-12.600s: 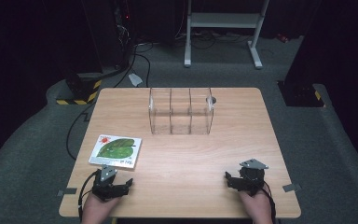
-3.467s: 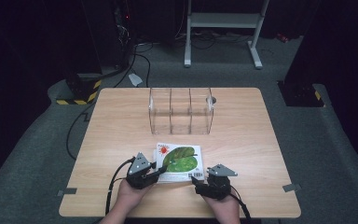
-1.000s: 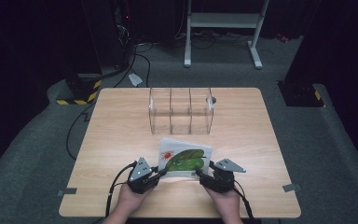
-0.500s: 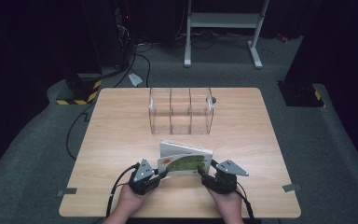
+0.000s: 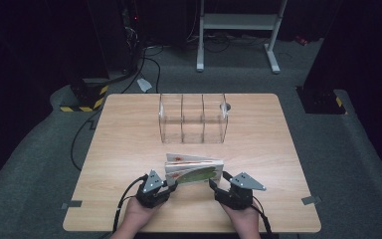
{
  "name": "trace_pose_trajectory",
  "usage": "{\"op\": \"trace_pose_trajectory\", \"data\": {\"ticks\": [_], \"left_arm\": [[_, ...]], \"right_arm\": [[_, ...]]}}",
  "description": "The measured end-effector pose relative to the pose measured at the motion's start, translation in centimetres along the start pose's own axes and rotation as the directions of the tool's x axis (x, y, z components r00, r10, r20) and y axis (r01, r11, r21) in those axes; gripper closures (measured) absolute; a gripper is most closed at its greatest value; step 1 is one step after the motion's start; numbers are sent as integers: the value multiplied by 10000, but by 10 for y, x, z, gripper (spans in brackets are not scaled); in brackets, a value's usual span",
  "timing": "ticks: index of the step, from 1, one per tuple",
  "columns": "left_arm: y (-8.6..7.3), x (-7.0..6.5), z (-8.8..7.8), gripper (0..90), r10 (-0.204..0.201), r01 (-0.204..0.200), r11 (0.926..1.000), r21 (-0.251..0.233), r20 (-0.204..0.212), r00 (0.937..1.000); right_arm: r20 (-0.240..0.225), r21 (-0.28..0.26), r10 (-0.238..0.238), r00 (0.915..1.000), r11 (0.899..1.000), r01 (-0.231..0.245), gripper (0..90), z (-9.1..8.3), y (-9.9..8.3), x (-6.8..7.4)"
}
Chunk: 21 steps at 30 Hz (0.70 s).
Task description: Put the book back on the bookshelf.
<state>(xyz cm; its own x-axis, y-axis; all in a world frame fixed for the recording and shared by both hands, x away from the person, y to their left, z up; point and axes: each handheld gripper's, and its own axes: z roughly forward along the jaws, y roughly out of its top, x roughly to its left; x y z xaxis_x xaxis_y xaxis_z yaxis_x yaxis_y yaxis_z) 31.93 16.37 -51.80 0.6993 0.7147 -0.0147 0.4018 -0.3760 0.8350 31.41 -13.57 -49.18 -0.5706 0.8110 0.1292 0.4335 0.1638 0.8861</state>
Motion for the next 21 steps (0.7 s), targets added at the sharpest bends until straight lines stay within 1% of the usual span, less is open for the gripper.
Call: {"op": "trace_pose_trajectory", "data": {"ticks": [3, 4, 5, 7, 9, 10, 11, 12, 13, 14, 18, 21], "left_arm": [[0, 3, -2, 664, -213, 213, 9997, -77, -64, 9998], [0, 3, -3, 651, -218, 217, 9997, -92, -82, 9997], [0, 4, -3, 632, -220, 218, 9997, -90, -185, 9996], [0, 5, -4, 574, -202, 201, 9998, -56, -298, 9994], [0, 6, -4, 523, -334, 332, 9994, -39, -373, 9987], [-1, 6, -4, 502, -377, 376, 9993, -44, -401, 9985], [-1, 7, -4, 480, -321, 323, 9995, 31, -490, 9983], [-2, 8, -5, 460, -380, 382, 9993, 20, -565, 9977], [-3, 8, -5, 451, -550, 550, 9985, -22, -571, 9969], [-4, 8, -6, 437, -626, 624, 9980, -52, -581, 9963], [-8, 9, -8, 409, -715, 717, 9974, 12, -730, 9948], [-11, 12, -12, 400, -938, 937, 9956, -56, -863, 9918]], "right_arm": [[-6, -26, 37, 10000, 10000, -37, 369, 0, 1, -1], [-31, -34, 34, 10000, 10000, -34, 365, 0, 1, -1], [-49, -27, 57, 10000, 10000, -57, 360, 0, 1, -1], [-95, 4, 87, 9999, 10000, -87, 329, 0, 2, -1], [-270, -26, 55, 9996, 10000, -56, 306, 1, 3, -1], [-261, -11, -16, 9997, 10000, 16, 294, 2, 4, -1], [-257, -29, -43, 9997, 10000, 42, 285, 2, 4, 0], [-274, -75, -56, 9996, 10000, 54, 271, 3, 5, -1], [-313, -87, -54, 9995, 9999, 52, 261, 4, 7, -1], [-356, -64, -74, 9993, 10000, 72, 253, 5, 8, -1], [-344, -185, -154, 9993, 9997, 147, 250, 9, 12, -3], [-365, -307, -194, 9991, 9994, 183, 245, 10, 16, -4]]}}
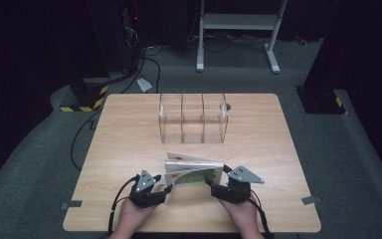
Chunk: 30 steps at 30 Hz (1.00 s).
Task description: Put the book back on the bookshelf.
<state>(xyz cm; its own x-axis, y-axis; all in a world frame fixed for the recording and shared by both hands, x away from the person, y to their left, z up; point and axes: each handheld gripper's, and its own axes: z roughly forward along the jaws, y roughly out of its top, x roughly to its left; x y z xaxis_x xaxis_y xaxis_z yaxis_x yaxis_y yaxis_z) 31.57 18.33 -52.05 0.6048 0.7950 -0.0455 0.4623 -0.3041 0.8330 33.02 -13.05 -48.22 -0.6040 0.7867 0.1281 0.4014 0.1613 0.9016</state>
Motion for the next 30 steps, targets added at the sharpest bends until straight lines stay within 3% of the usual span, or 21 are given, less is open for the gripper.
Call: {"op": "trace_pose_trajectory", "data": {"ticks": [8, 15, 18, 21, 23, 27, 30], "left_arm": [[-6, 14, -9, 377, -345, 346, 9994, 4, -621, 9975], [-11, 28, -13, 351, -444, 504, 9982, 319, -1673, 9849], [-13, 34, -12, 339, -796, 889, 9950, 452, -1773, 9809], [-12, 34, -12, 328, -592, 725, 9957, 584, -2046, 9771], [-12, 34, -11, 312, -458, 649, 9949, 777, -2266, 9729], [-12, 38, -10, 282, -555, 822, 9922, 938, -2590, 9643], [-14, 43, -12, 252, -377, 788, 9898, 1184, -3157, 9481]], "right_arm": [[-135, -235, 23, 9999, 9997, -26, 246, 5, 8, -5], [-318, -420, -217, 9993, 9989, 204, 305, 8, 10, -5], [-293, -593, -332, 9990, 9977, 314, 340, 7, 11, -4], [-344, -681, -266, 9991, 9974, 243, 351, 7, 13, -6], [-345, -698, -283, 9990, 9972, 259, 353, 8, 13, -6], [-434, -709, -317, 9986, 9971, 286, 390, 8, 14, -6], [-530, -677, -461, 9975, 9968, 424, 462, 7, 13, -5]]}}
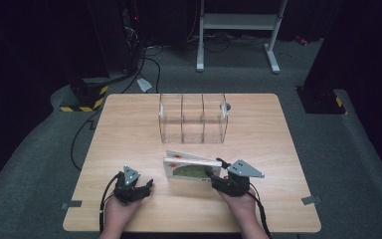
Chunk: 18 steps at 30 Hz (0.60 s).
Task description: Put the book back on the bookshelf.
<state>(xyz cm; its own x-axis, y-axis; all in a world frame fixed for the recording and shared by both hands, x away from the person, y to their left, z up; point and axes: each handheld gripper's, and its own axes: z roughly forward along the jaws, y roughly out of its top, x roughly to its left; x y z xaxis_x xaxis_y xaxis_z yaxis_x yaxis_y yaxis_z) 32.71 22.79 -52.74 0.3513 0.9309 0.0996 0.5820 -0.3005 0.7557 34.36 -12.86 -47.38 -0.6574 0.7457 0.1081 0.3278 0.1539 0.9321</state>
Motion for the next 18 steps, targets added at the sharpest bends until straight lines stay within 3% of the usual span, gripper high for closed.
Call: {"op": "trace_pose_trajectory", "data": {"ticks": [4, 5, 11, 18], "left_arm": [[-2, 16, 2, 221, -822, 809, 9963, 275, 497, 9954], [-2, 17, 2, 219, -848, 837, 9962, 249, 457, 9954], [-3, 16, 1, 232, -747, 735, 9970, 243, 543, 9957], [1, 16, 4, 226, -462, 456, 9988, 164, 390, 9982]], "right_arm": [[-295, -48, -97, 9995, 9999, 95, 576, -2, -2, 2], [-346, -18, -154, 9993, 9999, 154, 601, -2, -2, 3], [-812, -18, -450, 9957, 9990, 450, 740, -8, -4, 11], [-585, -4, -810, 9950, 9967, 811, 744, -17, -8, 16]]}}
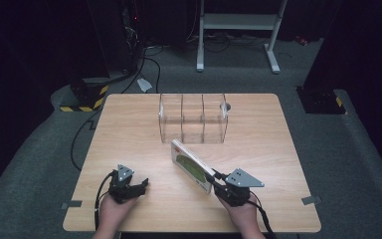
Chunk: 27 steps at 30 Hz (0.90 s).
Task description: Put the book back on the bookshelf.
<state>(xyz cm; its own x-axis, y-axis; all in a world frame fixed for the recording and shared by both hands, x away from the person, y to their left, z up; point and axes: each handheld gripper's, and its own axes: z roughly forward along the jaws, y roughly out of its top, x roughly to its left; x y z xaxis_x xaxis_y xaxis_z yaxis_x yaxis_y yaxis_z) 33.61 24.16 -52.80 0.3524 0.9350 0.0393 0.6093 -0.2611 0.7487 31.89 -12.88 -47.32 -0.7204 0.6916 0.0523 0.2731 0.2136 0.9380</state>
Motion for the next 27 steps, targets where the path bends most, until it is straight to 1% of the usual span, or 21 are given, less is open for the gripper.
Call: {"op": "trace_pose_trajectory", "data": {"ticks": [2, 3, 6, 8, 10, 11, 14, 19, 23, 27], "left_arm": [[2, 1, 3, 225, 56, -56, 10000, -18, -73, 10000], [3, 2, 4, 218, -2, 2, 10000, 21, -81, 10000], [5, 7, 7, 207, -245, 243, 9997, 100, 185, 9995], [5, 8, 7, 199, -256, 253, 9996, 132, 223, 9994], [7, 10, 9, 160, -153, 148, 9997, 214, 225, 9996], [7, 10, 10, 152, -188, 182, 9996, 224, 270, 9995], [8, 10, 10, 148, -92, 84, 9996, 263, 303, 9995], [8, 9, 10, 149, -140, 133, 9996, 255, 300, 9995], [8, 9, 10, 148, -144, 136, 9996, 262, 301, 9994], [7, 9, 10, 150, -170, 162, 9996, 250, 296, 9994]], "right_arm": [[111, 25, 21, 9999, 10000, -21, 744, -5, -1, 0], [139, 23, 56, 9999, 10000, -56, 744, -7, -2, 0], [301, 37, 183, 9994, 9998, -184, 744, -14, -4, -4], [415, 22, 378, 9984, 9993, -379, 744, -19, -5, -7], [538, -10, 407, 9977, 9992, -408, 744, -22, -6, -10], [598, -25, 494, 9970, 9988, -494, 743, -24, -7, -11], [750, 2, 498, 9959, 9987, -500, 743, -29, -8, -15], [998, 11, 492, 9938, 9988, -496, 743, -35, -9, -18], [1089, 18, 601, 9922, 9982, -607, 742, -38, -10, -20], [1120, 46, 555, 9922, 9984, -563, 739, -38, -10, -20]]}}
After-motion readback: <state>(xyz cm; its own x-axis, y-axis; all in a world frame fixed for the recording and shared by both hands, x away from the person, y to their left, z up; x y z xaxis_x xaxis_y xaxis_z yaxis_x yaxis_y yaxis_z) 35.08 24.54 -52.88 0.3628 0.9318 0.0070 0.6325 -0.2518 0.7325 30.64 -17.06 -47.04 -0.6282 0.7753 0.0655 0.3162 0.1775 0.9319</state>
